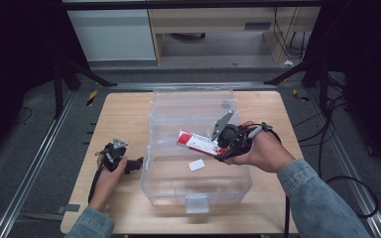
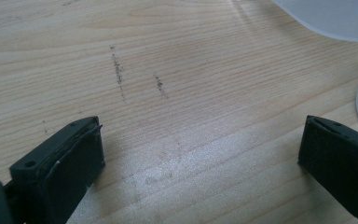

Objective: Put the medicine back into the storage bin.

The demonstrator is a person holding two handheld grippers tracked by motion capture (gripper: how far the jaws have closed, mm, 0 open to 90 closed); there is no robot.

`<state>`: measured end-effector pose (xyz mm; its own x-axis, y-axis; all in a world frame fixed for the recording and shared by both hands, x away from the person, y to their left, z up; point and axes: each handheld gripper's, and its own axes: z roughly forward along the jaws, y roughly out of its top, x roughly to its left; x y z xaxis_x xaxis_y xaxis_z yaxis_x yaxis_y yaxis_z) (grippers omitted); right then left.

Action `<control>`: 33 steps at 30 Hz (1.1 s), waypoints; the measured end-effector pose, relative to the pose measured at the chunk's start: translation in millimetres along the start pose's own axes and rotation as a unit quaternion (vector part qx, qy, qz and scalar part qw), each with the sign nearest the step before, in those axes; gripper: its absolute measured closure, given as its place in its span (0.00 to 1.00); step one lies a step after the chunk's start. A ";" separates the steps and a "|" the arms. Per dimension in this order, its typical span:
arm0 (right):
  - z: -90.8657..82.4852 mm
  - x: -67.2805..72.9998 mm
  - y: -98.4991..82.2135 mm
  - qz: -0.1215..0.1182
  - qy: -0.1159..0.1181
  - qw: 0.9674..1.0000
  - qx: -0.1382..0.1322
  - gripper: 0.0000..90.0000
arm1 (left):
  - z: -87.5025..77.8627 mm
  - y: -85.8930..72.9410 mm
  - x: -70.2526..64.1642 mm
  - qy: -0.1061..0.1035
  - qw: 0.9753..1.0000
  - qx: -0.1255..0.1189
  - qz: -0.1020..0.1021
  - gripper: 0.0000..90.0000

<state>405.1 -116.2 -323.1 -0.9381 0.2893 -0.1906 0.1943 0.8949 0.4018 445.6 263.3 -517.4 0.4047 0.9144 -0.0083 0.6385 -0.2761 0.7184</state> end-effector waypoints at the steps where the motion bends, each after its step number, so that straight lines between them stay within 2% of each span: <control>1: 0.8 0.7 1.1 -0.003 0.000 1.000 0.000 0.57 | 0.0 0.0 0.0 0.000 1.000 0.000 0.000 0.00; 7: 8.1 7.0 10.7 -0.014 0.009 1.000 0.005 0.57 | 0.1 0.0 -0.1 0.000 1.000 0.000 0.000 0.00; 15: 19.6 16.1 25.4 -0.039 0.026 0.999 0.002 0.57 | 0.1 0.1 -0.1 -0.001 1.000 0.000 0.000 0.00; 22: 28.1 23.3 37.0 -0.060 0.037 0.997 0.010 0.57 | 0.1 0.1 -0.1 -0.001 1.000 0.000 0.001 0.00; 33: 40.7 27.3 41.8 -0.073 0.046 0.996 0.025 0.57 | 0.1 0.1 -0.1 -0.001 1.000 0.000 0.000 0.00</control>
<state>399.2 -57.0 -347.9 -0.9793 0.1252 -0.1589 0.0666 0.9412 0.3313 445.7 263.2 -517.4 0.4060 0.9138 -0.0085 0.6383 -0.2769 0.7183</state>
